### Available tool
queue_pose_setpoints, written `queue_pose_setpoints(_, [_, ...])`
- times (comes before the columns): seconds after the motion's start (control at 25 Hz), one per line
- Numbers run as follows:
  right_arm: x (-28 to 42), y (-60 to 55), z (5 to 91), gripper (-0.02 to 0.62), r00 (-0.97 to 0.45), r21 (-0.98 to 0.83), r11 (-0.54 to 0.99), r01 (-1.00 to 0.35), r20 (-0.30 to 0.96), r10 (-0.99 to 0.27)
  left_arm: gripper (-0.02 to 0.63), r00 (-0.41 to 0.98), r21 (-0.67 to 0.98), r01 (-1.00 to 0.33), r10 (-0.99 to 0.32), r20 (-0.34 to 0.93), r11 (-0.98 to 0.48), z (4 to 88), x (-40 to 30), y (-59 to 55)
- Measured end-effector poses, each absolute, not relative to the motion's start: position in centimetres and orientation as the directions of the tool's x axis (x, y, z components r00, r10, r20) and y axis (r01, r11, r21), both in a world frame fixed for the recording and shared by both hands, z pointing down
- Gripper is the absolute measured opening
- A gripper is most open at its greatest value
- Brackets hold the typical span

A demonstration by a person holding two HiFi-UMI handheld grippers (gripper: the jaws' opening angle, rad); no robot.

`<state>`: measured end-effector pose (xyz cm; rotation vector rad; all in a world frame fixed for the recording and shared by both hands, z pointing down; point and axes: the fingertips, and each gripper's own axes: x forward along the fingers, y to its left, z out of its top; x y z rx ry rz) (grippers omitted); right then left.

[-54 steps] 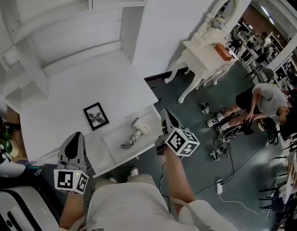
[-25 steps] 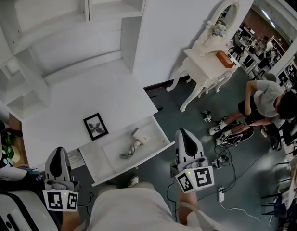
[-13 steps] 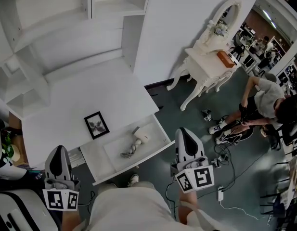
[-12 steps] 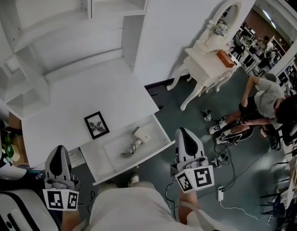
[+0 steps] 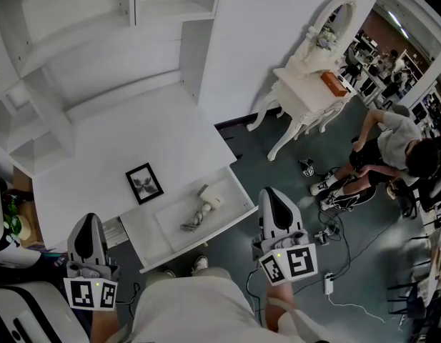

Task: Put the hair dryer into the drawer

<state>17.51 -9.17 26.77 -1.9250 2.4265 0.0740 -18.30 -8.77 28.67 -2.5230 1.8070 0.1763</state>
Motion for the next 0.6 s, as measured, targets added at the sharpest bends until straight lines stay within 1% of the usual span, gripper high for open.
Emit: queue_pose_setpoints(0.6, [17.01, -8.31, 26.96, 0.009, -0.204, 0.02, 0.204, -0.979, -0.043, -0.978, 0.017, 0.343, 0.045, -0.936, -0.934, -0.096, -0.349, 29.11, -18.35, -8.65])
